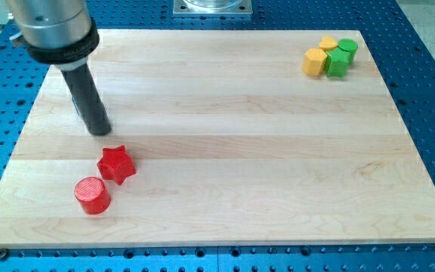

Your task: Move the blue blocks to the top left side of the board

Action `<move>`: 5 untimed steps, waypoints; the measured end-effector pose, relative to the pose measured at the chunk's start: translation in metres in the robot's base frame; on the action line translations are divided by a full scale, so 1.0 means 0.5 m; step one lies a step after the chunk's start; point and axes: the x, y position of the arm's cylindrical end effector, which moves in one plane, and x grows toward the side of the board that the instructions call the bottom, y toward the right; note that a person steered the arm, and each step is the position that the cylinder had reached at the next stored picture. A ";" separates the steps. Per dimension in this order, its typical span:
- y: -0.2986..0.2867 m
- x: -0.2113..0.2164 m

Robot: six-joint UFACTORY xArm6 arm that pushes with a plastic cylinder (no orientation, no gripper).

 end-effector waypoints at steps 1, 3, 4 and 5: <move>-0.030 -0.022; -0.162 -0.024; -0.162 -0.028; -0.164 -0.022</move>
